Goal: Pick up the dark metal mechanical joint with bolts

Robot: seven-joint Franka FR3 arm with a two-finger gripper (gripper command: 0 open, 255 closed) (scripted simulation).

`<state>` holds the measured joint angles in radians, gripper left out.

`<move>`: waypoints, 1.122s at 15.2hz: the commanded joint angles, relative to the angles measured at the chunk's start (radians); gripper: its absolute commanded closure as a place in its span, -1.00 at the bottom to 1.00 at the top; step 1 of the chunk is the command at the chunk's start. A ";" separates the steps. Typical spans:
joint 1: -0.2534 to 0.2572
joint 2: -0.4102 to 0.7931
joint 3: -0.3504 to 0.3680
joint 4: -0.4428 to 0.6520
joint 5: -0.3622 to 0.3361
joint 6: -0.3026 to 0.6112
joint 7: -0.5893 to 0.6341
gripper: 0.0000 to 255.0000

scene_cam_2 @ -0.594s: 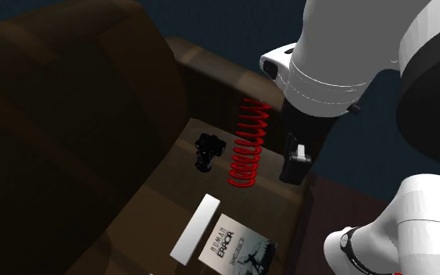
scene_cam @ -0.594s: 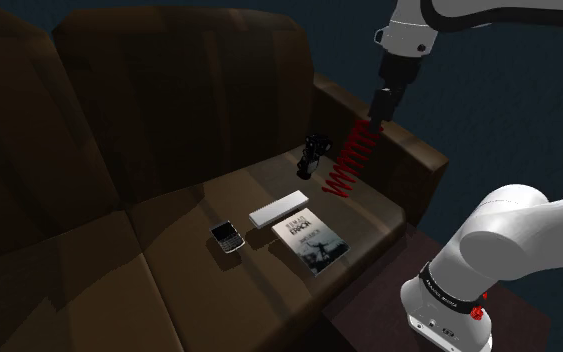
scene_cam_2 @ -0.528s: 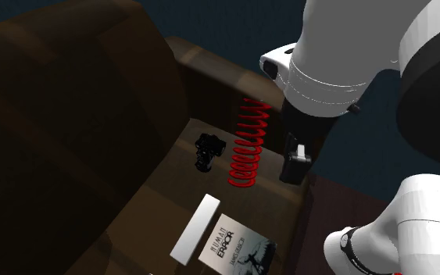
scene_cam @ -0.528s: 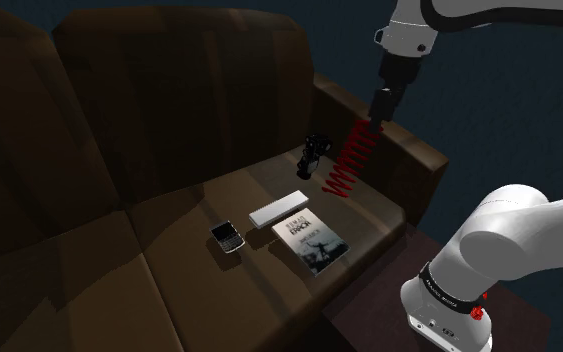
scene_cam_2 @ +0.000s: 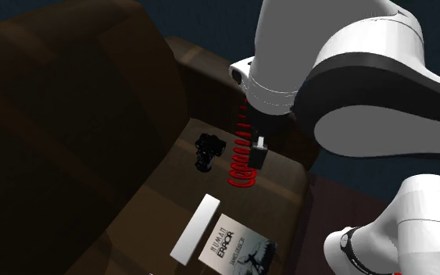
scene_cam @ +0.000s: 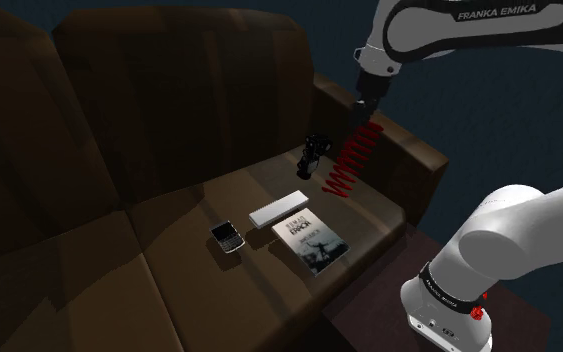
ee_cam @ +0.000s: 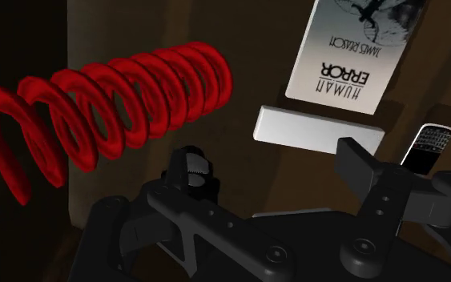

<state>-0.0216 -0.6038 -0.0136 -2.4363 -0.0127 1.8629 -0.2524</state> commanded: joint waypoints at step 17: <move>0.001 0.393 -0.082 0.011 0.035 0.483 -0.141 -1.00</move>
<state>-0.0198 -0.2177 -0.0937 -2.4161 0.0215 2.3294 -0.3907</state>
